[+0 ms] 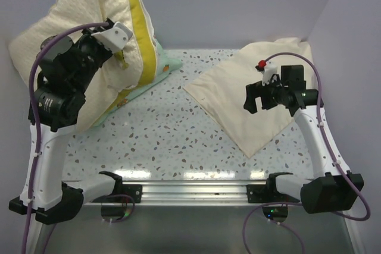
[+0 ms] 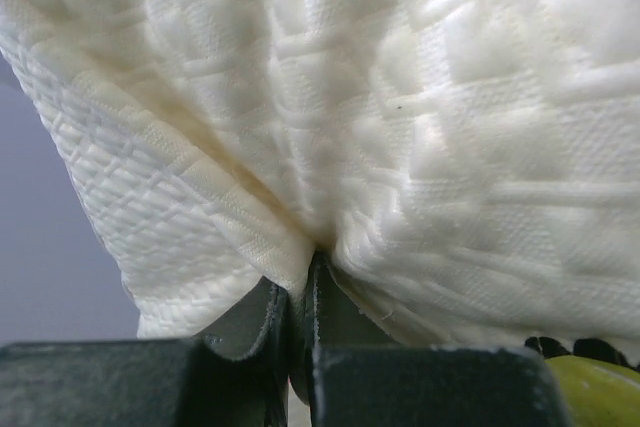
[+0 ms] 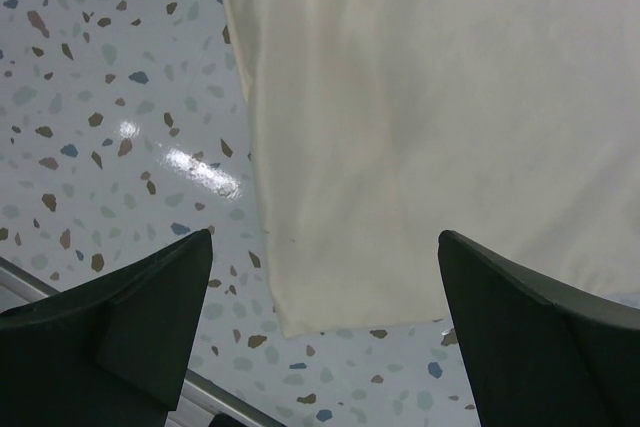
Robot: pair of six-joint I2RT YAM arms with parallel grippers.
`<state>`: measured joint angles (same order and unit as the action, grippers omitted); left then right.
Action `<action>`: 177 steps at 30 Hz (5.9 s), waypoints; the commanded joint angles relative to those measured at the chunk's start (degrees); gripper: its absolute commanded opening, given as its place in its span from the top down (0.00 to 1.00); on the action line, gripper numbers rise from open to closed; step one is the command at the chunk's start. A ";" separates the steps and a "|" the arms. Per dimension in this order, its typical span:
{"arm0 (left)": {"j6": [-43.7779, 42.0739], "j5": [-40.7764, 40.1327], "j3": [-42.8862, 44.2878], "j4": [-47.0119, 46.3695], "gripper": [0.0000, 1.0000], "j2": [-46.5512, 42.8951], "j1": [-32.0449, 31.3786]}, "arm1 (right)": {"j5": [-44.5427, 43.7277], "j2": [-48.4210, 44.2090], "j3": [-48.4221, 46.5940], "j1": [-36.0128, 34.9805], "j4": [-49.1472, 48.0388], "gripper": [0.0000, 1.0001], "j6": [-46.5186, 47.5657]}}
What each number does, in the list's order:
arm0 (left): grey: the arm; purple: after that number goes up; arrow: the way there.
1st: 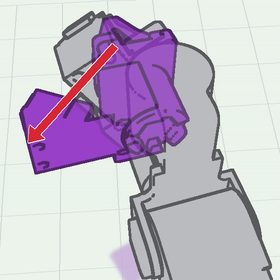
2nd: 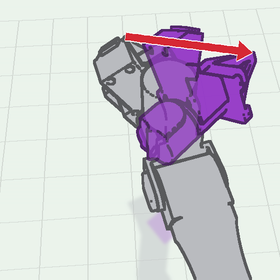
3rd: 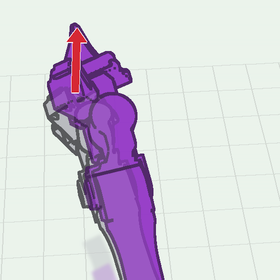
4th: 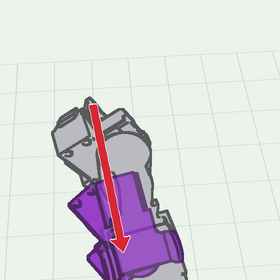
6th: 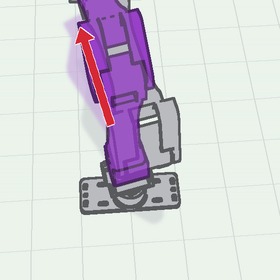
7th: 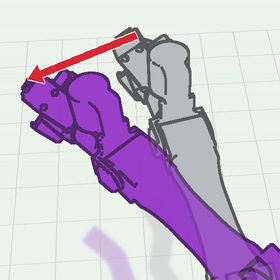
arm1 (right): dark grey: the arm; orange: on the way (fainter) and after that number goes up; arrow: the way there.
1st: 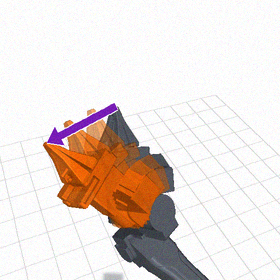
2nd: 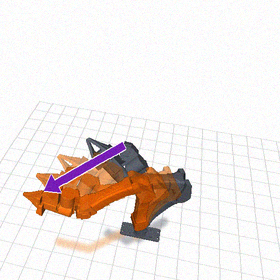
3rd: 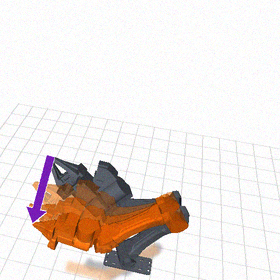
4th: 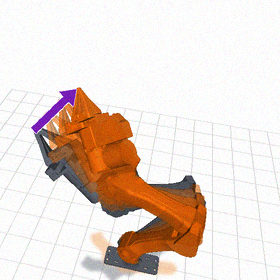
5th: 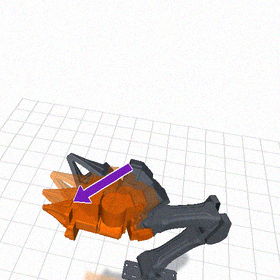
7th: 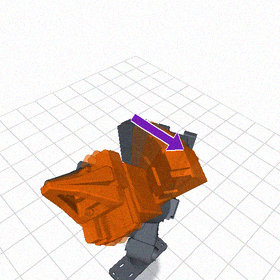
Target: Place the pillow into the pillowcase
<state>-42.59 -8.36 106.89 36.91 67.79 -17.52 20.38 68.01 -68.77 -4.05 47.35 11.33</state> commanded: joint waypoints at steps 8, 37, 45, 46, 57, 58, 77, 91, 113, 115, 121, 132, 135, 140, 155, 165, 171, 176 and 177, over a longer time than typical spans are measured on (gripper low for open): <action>6.81 13.45 -39.50 1.26 1.00 -0.56 -0.06 | 1.06 1.07 1.36 0.27 -2.17 0.09 0.44; 5.24 52.83 -58.37 -6.85 1.00 5.51 4.95 | -8.34 36.74 -4.79 -19.50 -15.98 0.38 -6.59; 0.42 55.02 -58.29 -3.95 1.00 6.21 4.86 | -5.71 40.28 -9.10 -19.59 -13.69 0.93 -7.11; -0.64 55.64 -58.03 -2.21 1.00 6.39 4.86 | -5.01 39.66 -9.45 -19.41 -13.26 1.00 -7.11; -7.95 57.67 -49.16 6.78 1.00 13.15 -3.39 | 2.56 29.03 -12.97 -17.65 -10.79 1.00 -12.56; -7.60 57.32 -48.63 6.34 1.00 14.46 -4.01 | 2.64 28.59 -12.97 -17.48 -10.53 1.00 -12.65; 25.87 53.28 -35.97 -25.08 1.00 30.29 -12.28 | 12.93 22.34 -8.57 -16.60 -7.54 1.00 -11.60; 45.69 14.19 -42.30 -53.08 1.00 33.72 -15.07 | 12.93 24.71 -9.00 -16.51 -5.35 1.00 -10.89; 58.03 1.48 -35.34 -45.86 1.00 37.24 -17.12 | 27.17 25.78 -11.74 -15.02 -15.69 1.00 -26.34; 62.52 15.34 -38.76 -52.60 0.97 36.37 -15.80 | 26.90 26.47 -10.25 -14.93 -18.60 1.00 -28.38; 67.20 41.10 -49.66 -63.72 0.54 25.76 -12.90 | 20.94 30.34 -8.66 -14.84 -19.66 1.00 -27.42; 18.00 32.11 -62.39 -36.99 0.00 10.18 -18.95 | 15.39 30.34 -8.48 -14.84 -19.23 1.00 -26.45; 12.90 27.10 -66.62 -37.43 0.00 9.29 -22.99 | 15.39 30.78 -8.75 -14.84 -19.23 1.00 -26.80; 9.46 15.50 -71.12 -44.54 0.00 12.62 -29.14 | 16.18 30.87 -8.31 -14.84 -19.14 1.00 -27.24; 22.45 30.77 -59.54 -51.76 1.00 8.33 -28.27 | 21.97 27.80 -8.31 -15.19 -22.91 1.00 -34.42; 29.93 21.41 -60.04 -63.52 1.00 12.80 -31.69 | 25.15 22.96 -7.17 -17.30 -31.53 1.00 -48.25; 37.22 13.98 -60.48 -62.48 1.00 13.09 -29.77 | 22.08 19.46 -4.62 -17.04 -25.03 1.00 -43.33; 37.42 13.81 -60.32 -70.89 1.00 14.03 -34.06 | 24.44 19.79 1.18 -17.74 -35.99 1.00 -53.49; 36.36 13.11 -59.96 -72.22 1.00 15.86 -35.38 | 25.05 20.23 0.92 -18.18 -36.71 1.00 -54.56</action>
<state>-6.48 7.03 45.04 -20.27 83.42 -49.63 42.19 89.17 -68.55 -21.08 16.91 -36.84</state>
